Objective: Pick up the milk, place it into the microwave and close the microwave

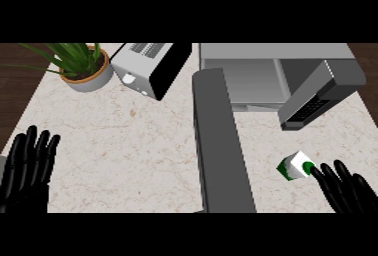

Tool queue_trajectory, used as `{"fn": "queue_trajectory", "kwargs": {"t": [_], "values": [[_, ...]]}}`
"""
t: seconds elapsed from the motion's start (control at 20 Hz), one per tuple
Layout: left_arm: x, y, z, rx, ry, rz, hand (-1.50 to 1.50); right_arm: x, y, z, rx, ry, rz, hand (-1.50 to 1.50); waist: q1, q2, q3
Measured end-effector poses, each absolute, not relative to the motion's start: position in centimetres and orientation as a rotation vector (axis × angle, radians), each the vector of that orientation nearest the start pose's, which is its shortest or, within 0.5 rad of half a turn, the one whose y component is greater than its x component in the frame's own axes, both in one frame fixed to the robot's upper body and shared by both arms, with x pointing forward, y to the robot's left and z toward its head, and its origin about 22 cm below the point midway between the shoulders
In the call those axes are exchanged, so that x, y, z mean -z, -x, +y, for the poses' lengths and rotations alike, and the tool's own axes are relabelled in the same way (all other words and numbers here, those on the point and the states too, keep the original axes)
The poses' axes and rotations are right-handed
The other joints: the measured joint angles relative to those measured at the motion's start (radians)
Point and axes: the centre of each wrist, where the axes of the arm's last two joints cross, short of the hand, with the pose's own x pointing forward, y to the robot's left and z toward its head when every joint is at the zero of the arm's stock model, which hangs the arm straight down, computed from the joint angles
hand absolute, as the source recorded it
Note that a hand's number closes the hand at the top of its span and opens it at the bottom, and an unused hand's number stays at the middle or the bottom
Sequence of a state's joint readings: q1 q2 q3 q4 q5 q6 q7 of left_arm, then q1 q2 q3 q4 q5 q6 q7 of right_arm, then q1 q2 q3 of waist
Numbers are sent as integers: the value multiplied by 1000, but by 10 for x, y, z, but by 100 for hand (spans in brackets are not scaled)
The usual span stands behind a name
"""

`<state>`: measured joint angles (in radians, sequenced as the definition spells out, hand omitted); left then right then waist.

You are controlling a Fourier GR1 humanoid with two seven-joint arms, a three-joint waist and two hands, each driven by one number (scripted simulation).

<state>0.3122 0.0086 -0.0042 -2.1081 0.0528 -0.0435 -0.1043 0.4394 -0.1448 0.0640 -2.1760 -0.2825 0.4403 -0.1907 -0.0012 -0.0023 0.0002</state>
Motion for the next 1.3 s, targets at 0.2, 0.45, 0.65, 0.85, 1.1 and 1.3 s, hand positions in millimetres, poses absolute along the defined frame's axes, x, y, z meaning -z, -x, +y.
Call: {"fn": "queue_trajectory", "kwargs": {"t": [0.2,0.45,0.65,0.85,1.1,1.3], "values": [[-71,-148,256,-61,-60,-1923,-150,-67,-135,-262,-214,-321,-1979,-150,2,0,0],[-66,-129,257,-64,-63,-1917,-150,-52,-144,-274,-187,-196,-1994,-150,6,0,0],[-66,-121,256,-62,-63,-1919,-150,-36,-151,-277,-173,-139,-1994,-150,5,1,0],[-70,-116,252,-55,-60,-1915,-150,-21,-160,-281,-159,-104,-1981,-150,5,1,0],[-68,-113,255,-42,-54,-1920,-150,-1,-177,-287,-149,-53,-1963,-150,6,2,0],[-65,-105,252,-41,-52,-1922,-150,18,-181,-302,-149,7,-1952,-150,7,1,0]]}}
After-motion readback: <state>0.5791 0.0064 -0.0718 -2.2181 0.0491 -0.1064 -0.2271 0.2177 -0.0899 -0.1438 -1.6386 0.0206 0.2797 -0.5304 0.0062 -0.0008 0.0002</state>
